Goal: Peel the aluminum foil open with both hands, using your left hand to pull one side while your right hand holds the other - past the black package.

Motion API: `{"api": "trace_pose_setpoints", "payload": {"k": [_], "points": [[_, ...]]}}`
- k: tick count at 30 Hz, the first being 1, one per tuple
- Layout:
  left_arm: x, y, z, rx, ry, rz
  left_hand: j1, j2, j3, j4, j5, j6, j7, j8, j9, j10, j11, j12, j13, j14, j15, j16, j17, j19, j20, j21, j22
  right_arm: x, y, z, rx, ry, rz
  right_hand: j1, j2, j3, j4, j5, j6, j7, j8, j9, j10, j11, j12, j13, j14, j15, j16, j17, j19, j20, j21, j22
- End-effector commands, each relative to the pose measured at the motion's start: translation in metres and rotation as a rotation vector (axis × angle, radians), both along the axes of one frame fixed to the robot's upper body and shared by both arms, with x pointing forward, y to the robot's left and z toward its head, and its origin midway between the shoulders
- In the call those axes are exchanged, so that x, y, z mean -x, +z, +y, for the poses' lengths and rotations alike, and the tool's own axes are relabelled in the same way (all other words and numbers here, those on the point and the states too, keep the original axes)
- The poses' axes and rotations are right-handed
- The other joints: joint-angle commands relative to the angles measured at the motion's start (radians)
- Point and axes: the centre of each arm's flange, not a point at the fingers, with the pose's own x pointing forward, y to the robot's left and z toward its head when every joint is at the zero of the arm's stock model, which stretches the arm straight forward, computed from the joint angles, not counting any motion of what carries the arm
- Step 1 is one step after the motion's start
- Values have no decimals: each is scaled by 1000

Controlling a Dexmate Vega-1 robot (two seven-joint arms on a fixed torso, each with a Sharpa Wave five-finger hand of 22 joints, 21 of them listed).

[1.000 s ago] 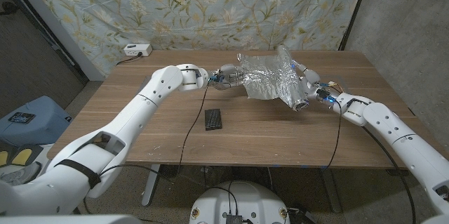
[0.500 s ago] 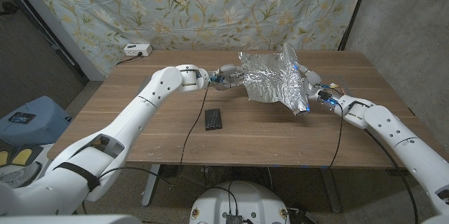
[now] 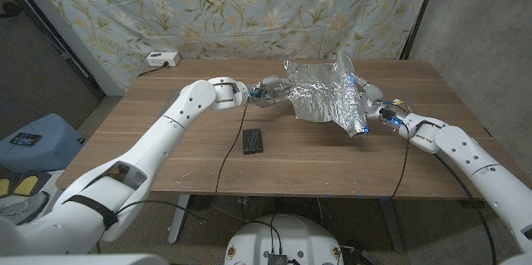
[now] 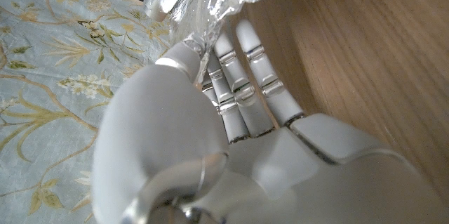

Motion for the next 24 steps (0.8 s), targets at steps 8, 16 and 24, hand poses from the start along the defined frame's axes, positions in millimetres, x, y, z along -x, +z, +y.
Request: {"api": "trace_pose_setpoints", "payload": {"k": [8, 16, 24], "points": [[9, 1, 6, 42, 15, -12, 21, 1, 0, -1, -1, 74, 47, 8, 4, 45, -15, 3, 4, 9, -1, 10, 11, -11, 1, 24, 3, 2, -3, 1, -2, 13, 7, -12, 1, -4, 1, 10, -4, 2, -1, 4, -10, 4, -16, -12, -8, 3, -1, 5, 8, 6, -17, 4], [11, 1, 14, 44, 25, -12, 25, -2, 0, 0, 1, 77, 47, 7, 4, 48, -16, 2, 8, 12, 1, 11, 14, -11, 1, 34, 2, 1, -3, -2, -2, 9, 11, -11, 3, -5, 0, 12, -5, 4, 0, 4, -7, 9, -19, -16, -7, 6, -1, 6, 14, 7, -26, 4], [12, 3, 20, 46, 40, -17, 26, -4, -1, 2, 1, 74, 47, 4, 5, 46, -17, 0, 11, 12, 1, 12, 17, -13, 1, 42, 2, 0, -2, -5, -1, 10, 11, -12, 4, -7, -1, 13, -5, 3, 0, 4, -6, 7, -20, -16, -10, 7, -2, 6, 15, 8, -35, 5]]}}
